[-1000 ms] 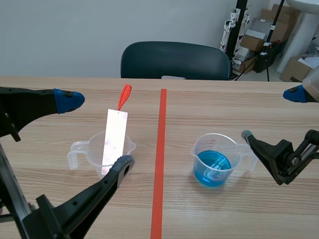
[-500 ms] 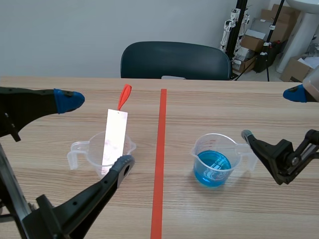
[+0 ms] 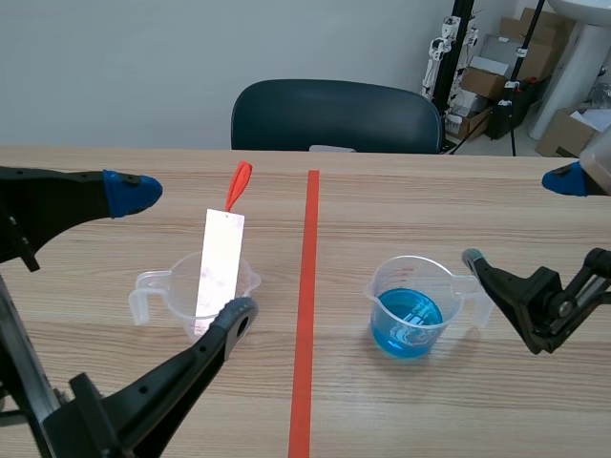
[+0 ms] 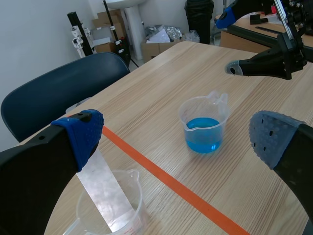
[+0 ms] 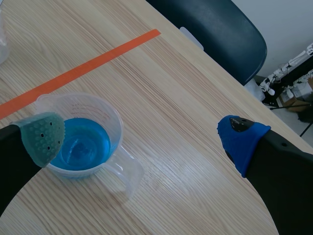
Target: Do the redox reaction experiment. return to the home posture
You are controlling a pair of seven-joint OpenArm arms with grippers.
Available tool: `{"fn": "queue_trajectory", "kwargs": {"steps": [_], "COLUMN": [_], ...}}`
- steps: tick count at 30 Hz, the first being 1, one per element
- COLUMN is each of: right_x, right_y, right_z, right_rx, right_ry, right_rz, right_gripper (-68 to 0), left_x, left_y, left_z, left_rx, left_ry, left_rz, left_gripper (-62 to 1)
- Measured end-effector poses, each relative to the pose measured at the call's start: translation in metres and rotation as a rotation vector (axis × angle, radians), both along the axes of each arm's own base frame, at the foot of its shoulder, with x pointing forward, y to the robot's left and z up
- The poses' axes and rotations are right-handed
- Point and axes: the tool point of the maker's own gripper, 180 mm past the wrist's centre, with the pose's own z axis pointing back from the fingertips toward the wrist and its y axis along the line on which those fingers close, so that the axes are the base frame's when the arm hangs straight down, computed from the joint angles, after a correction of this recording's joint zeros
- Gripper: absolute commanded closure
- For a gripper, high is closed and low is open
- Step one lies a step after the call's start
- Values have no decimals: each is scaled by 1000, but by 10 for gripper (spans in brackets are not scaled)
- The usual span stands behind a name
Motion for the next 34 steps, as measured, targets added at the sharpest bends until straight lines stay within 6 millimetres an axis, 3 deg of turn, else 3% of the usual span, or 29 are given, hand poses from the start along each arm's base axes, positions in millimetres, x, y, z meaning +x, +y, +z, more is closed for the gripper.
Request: {"fn": "queue_trajectory", "kwargs": {"steps": [34], "right_x": [0], "right_y": [2], "right_z": [4], "right_rx": [14], "right_ry": [-19], "right_rz": [9], "right_gripper": [-667], "left_x": [0], "left_y": [0], "left_z": [0], "left_rx": [0], "left_ry": [0], "left_rz": [0], "left_gripper": [-623]}}
